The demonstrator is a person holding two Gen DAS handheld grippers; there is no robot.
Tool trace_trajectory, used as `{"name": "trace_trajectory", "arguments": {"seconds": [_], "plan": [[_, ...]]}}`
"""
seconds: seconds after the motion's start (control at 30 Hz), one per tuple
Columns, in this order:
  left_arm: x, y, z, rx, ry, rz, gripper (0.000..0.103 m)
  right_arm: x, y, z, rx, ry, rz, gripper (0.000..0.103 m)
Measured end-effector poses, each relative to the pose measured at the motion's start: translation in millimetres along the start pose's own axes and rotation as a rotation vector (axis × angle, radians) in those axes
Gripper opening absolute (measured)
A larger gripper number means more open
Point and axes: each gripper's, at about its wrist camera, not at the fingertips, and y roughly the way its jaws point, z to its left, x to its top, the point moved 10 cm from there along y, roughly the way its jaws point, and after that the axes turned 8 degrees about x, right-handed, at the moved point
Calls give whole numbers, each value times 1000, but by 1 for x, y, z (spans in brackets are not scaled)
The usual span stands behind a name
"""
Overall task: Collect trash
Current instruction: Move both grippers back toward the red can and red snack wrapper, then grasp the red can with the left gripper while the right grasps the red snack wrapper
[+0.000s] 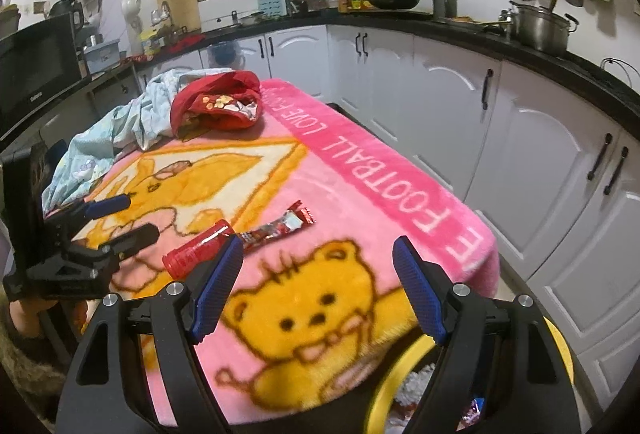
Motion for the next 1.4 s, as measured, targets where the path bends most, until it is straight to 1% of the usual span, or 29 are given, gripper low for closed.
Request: {"name": "trace_trajectory", "arguments": {"seconds": [0.07,0.17,0.23,0.33,0.4,0.43,0.47,0.53,0.63,0.73,0.83,0.9,0.93,1.0,1.03,1.1,1.13,1.2,1.4], "plan": [[-5,7,3,-8,3,26,91,2,12,4,7,1,13,75],[-12,14,3,-33,10,55,86,4,32,8,16,9,41,75],[-17,20,0,-54,14,82,77,5,45,9,27,23,62,75],[-24,29,-5,-87,24,121,69,5,66,9,41,58,100,75],[-27,35,-8,-101,28,139,67,5,80,7,41,84,125,74],[-29,37,-9,-109,28,149,63,4,90,7,48,99,146,74],[-30,39,-10,-114,28,155,61,4,96,7,54,111,160,73],[-32,45,-10,-122,25,172,56,4,107,8,58,134,172,72],[-37,51,-11,-127,25,194,52,1,126,9,58,157,211,68],[-40,54,-11,-133,27,209,45,-3,139,8,57,181,242,63],[-44,56,-12,-137,31,221,38,-9,152,6,60,217,273,55],[-46,56,-14,-145,31,227,36,-14,158,4,70,245,293,46],[-47,56,-15,-147,34,229,32,-17,160,2,73,257,304,44],[-49,56,-16,-151,41,233,28,-18,161,1,69,254,306,35],[-49,57,-16,-153,42,235,26,-19,160,0,69,243,306,34],[-50,57,-18,-153,48,237,26,-20,159,-1,73,236,306,28],[-50,57,-19,-152,53,237,26,-22,157,-2,74,229,306,27],[-51,58,-19,-152,58,238,26,-25,153,-3,74,211,306,19],[-51,58,-19,-147,71,236,25,-37,136,0,79,138,307,14]]}}
